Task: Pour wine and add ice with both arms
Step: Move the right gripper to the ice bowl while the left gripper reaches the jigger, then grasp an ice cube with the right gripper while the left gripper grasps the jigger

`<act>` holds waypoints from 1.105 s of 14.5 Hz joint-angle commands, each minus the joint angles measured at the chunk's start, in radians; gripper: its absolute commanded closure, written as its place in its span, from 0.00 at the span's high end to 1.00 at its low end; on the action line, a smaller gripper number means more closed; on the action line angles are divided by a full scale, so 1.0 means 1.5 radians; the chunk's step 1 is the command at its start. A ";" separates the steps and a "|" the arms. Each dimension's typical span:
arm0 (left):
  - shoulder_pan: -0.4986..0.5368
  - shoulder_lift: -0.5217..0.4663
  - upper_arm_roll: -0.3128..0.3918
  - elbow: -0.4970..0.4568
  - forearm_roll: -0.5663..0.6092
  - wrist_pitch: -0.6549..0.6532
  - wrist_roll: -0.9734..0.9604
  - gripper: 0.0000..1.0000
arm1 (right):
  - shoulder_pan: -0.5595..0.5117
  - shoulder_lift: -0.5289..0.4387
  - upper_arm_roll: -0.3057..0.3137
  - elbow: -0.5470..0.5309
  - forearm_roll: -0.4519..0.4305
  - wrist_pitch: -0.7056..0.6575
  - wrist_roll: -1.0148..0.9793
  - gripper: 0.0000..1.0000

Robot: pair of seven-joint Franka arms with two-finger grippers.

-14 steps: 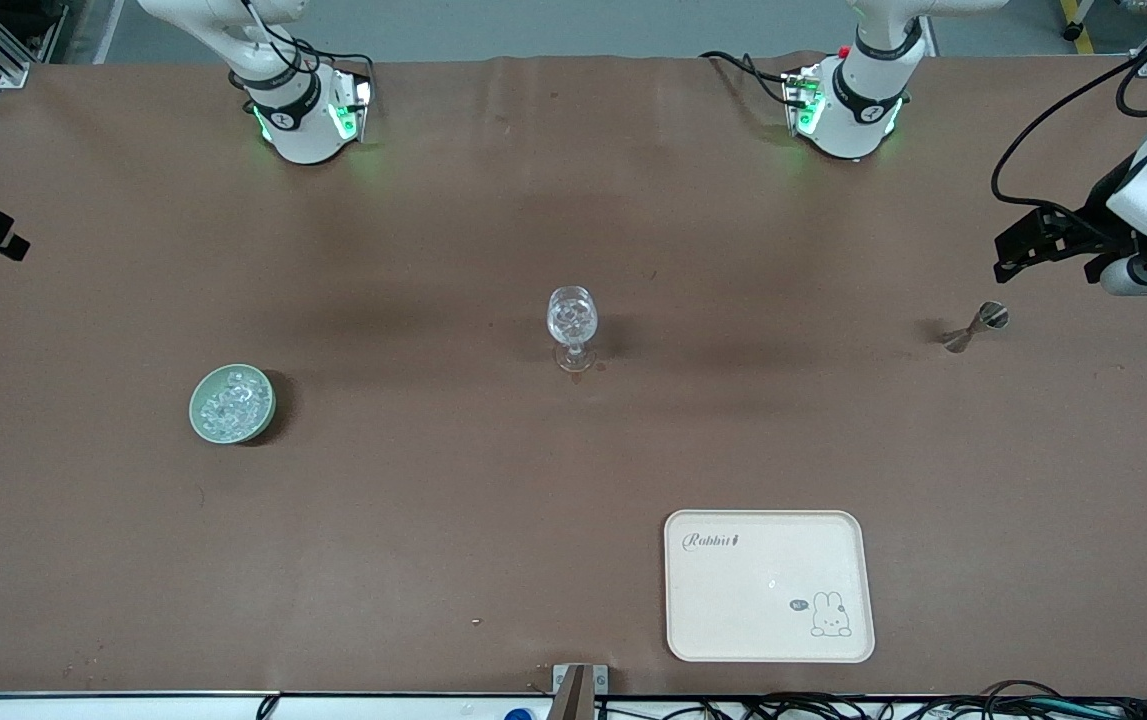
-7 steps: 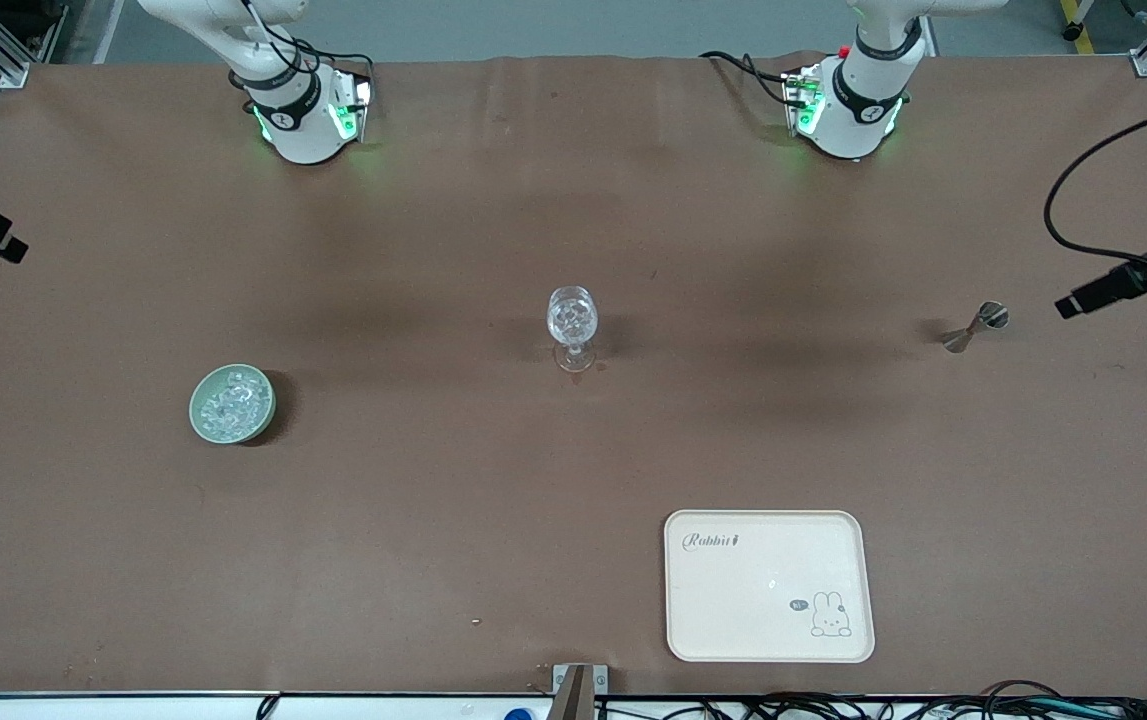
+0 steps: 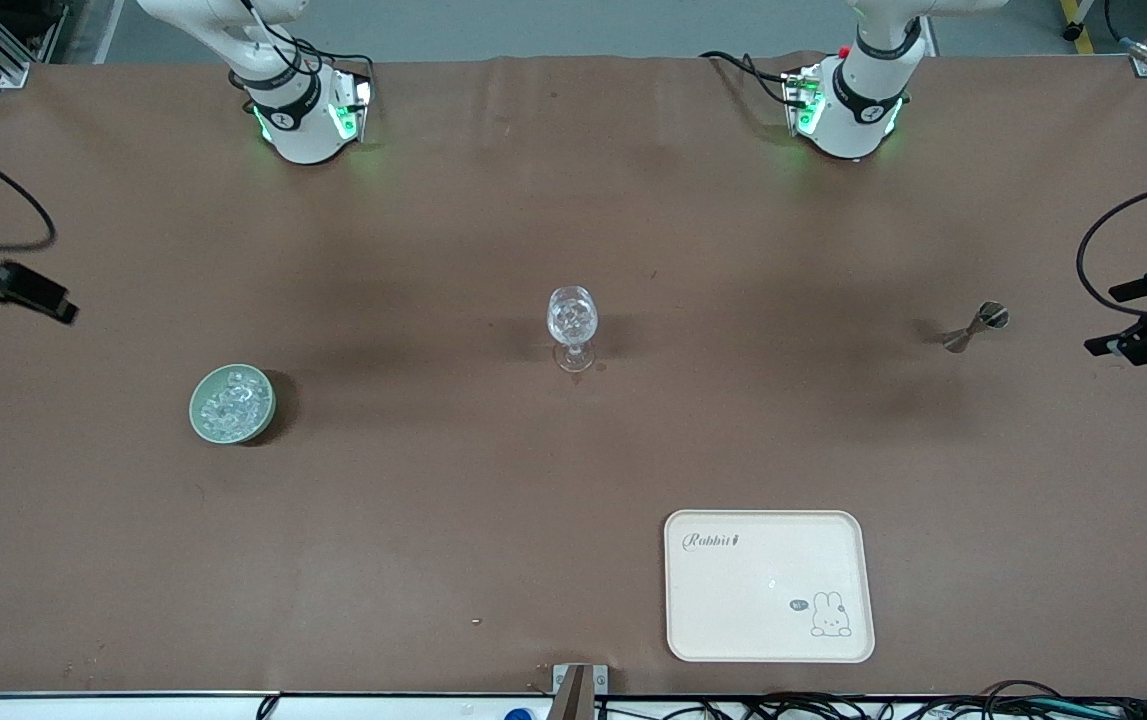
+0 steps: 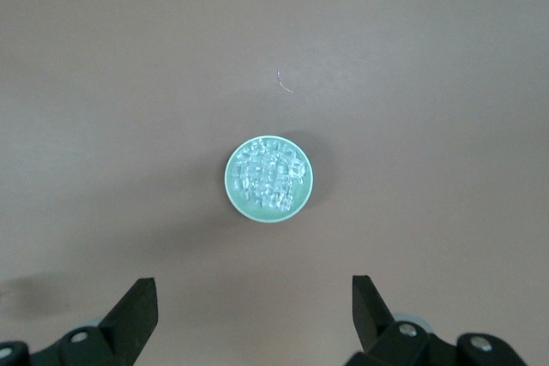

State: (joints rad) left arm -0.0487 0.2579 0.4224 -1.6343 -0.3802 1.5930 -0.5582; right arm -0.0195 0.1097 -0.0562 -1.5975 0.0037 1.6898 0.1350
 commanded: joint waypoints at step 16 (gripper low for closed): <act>0.079 0.337 0.160 -0.094 -0.398 -0.083 0.111 0.88 | 0.000 0.144 0.003 -0.359 0.007 0.490 -0.042 0.81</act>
State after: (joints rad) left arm 0.0960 0.7781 0.6475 -1.7187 -0.9167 1.4808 -0.3999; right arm -0.0196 0.3413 -0.0570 -2.0815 0.0037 2.3809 0.0872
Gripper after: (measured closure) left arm 0.066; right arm 0.101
